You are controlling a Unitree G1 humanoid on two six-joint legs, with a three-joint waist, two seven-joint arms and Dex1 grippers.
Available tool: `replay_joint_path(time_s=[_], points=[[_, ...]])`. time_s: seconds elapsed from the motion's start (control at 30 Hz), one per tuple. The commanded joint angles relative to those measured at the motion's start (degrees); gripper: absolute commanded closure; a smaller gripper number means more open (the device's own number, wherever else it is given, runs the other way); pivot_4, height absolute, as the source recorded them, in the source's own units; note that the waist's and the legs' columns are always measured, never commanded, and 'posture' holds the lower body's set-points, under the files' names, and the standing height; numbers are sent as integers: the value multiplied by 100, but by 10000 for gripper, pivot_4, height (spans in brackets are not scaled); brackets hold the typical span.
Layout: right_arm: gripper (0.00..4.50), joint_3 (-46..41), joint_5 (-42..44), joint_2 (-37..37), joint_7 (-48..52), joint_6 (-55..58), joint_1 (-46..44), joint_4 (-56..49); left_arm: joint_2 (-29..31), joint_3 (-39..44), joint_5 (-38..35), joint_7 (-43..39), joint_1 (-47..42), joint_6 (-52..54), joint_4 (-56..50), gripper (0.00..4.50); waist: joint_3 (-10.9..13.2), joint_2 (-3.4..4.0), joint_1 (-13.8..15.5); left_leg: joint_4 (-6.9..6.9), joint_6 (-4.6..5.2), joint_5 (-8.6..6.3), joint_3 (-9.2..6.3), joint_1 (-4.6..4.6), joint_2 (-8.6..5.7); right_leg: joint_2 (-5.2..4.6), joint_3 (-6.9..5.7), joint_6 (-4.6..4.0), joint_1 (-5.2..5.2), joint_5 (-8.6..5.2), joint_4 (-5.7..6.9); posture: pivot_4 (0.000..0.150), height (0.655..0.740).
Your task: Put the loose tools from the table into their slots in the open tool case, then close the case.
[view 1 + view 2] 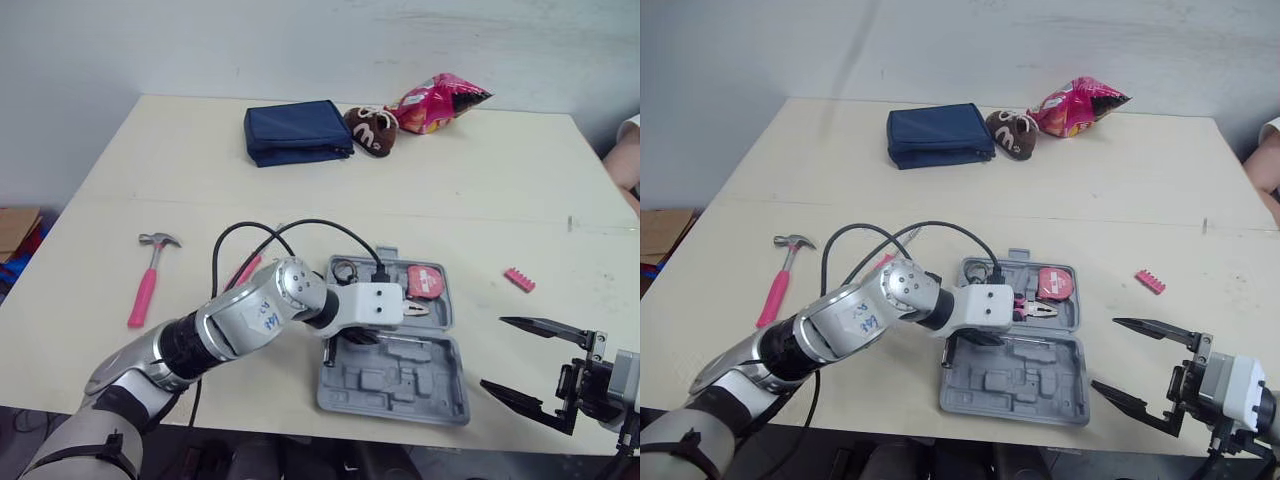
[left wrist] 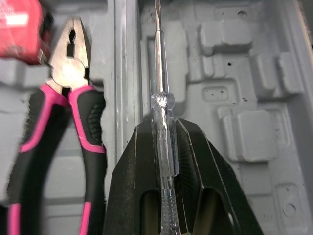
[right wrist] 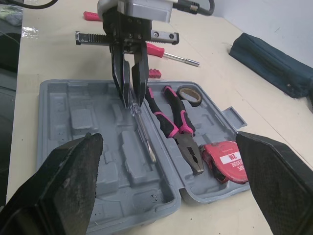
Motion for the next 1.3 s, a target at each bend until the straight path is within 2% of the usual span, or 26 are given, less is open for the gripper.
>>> replay_joint_path(time_s=[0.03, 0.4, 1.03, 1.07, 1.1, 1.2, 1.3], points=[[0, -97, 122, 27, -15, -27, 51, -104, 154, -14, 168, -45, 135, -130, -117, 44796, 0, 0, -2, 0, 0, 0, 0, 2, 0, 0, 0, 0, 0, 0, 1, 1500, 7400], [0, -80, 103, 28, -142, 38, 84, -260, -270, -156, 375, 34, 79, 92, 91, 44796, 0, 0, 102, 6, 8, 1, 0, -2, -6, -5, 0, 1, 0, 1, 2, 1500, 7400], [0, 22, 67, -46, -579, 457, 6, -794, -364, -321, 797, 66, 4, -192, 307, 44796, 0, 0, 116, 6, 14, 1, -1, -1, -5, -5, 0, 1, 1, 1, 4, 1500, 7400], [0, 30, 63, -49, -614, 496, 4, -840, -381, -288, 810, 62, 20, -309, 285, 35524, 0, 0, 120, 6, 15, 1, -1, -2, -5, -5, 0, 1, 1, 1, 4, 1500, 7400], [0, 35, 59, -51, -636, 527, 2, -872, -393, -253, 823, 55, 31, -426, 258, 32390, 0, 0, 123, 6, 15, 2, 0, -2, -6, -6, 0, 1, 1, 1, 4, 1500, 7400], [0, 44, 64, -53, -691, 618, -7, -954, -414, -51, 712, -16, 84, -571, 38, 18930, 0, 0, 122, 6, 16, 1, 0, -3, -6, -6, 0, 1, 1, 1, 3, 1500, 7400], [0, 74, 93, -87, -747, 762, -46, -1049, -325, 147, 660, -92, 171, -739, -112, 18930, 0, 0, 115, 4, 16, 2, 0, -3, -5, -5, 0, 1, 0, 1, 3, 1500, 7400]])
